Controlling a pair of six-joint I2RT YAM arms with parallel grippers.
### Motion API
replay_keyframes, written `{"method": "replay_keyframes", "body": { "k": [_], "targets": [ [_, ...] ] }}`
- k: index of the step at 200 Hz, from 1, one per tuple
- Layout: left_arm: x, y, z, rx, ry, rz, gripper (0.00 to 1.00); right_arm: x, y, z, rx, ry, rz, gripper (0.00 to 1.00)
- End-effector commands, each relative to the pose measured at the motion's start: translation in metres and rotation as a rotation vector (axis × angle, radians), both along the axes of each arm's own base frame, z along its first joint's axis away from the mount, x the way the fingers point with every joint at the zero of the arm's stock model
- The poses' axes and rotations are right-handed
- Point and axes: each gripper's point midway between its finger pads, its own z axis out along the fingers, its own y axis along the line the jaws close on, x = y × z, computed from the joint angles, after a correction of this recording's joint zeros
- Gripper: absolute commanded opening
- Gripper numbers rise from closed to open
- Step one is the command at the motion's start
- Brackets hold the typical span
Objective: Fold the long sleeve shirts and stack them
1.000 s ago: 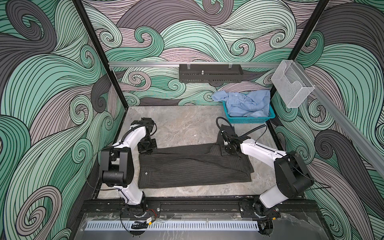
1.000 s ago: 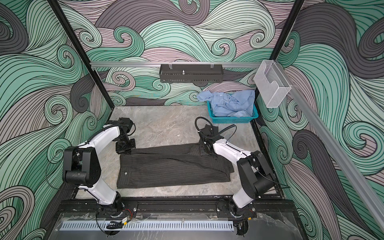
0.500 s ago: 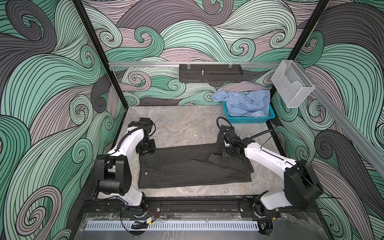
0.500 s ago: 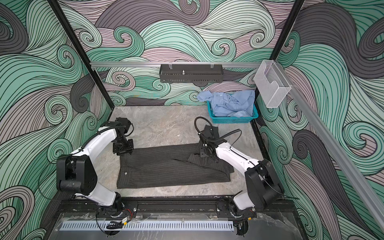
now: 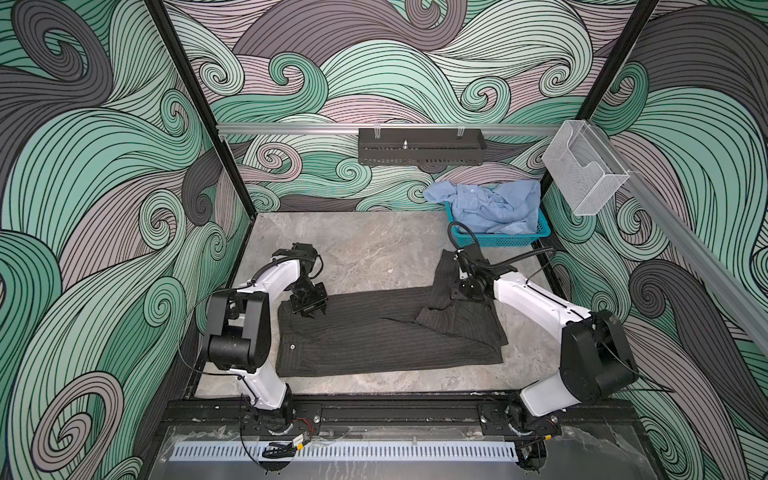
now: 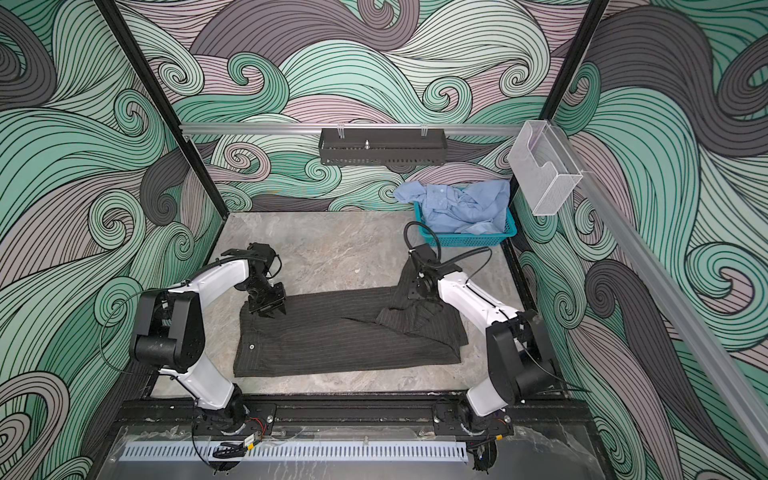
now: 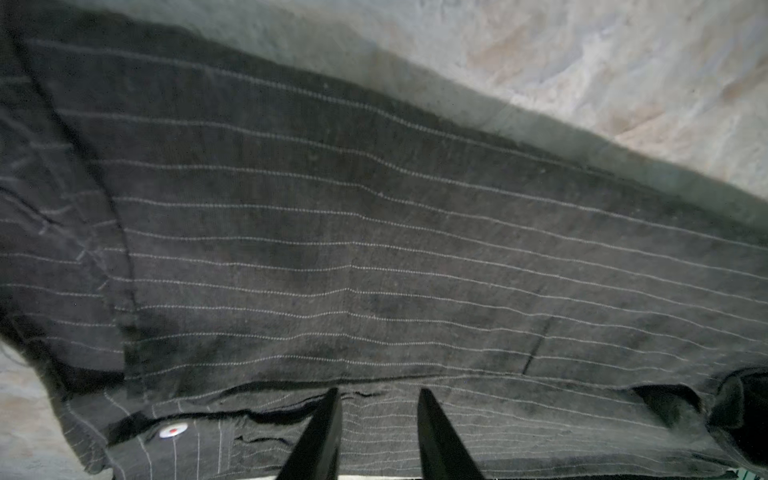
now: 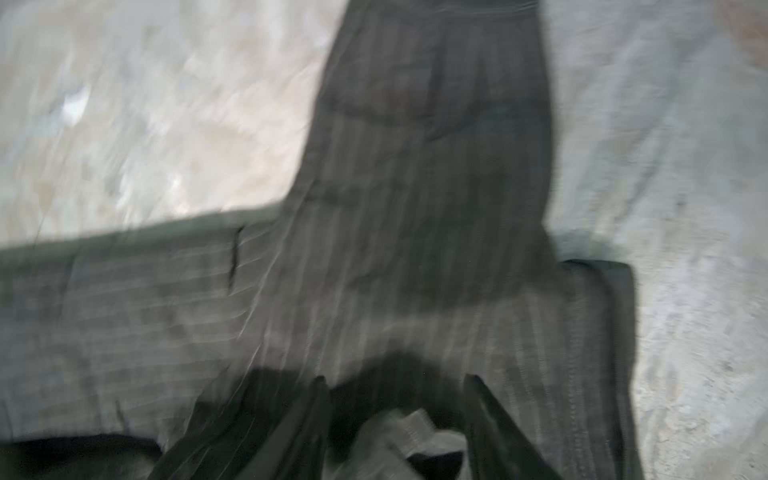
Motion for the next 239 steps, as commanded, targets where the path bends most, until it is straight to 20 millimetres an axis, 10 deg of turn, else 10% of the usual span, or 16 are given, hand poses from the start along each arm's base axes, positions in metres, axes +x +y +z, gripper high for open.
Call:
{"method": "replay_keyframes", "body": {
  "k": [1,68,134,181,239],
  "targets": [
    [0.015,-0.005,0.027,-0.028,-0.092,0.011,0.36,0.032,-0.019,0.005,-0.016,-0.043,-0.082,0.6],
    [0.019,0.001,0.071,0.002,-0.185,-0.02,0.38,0.099,-0.037,-0.047,-0.052,0.087,-0.145,0.66],
    [0.022,0.002,0.097,0.005,-0.241,-0.036,0.38,0.11,-0.022,-0.065,0.046,0.131,-0.09,0.57],
    [0.017,-0.003,0.112,-0.033,-0.295,-0.064,0.38,0.114,-0.003,-0.042,0.095,0.032,0.038,0.0],
    [0.008,-0.04,0.135,-0.245,-0.477,-0.201,0.4,0.044,0.107,0.055,0.105,-0.349,0.694,0.0]
  ]
}}
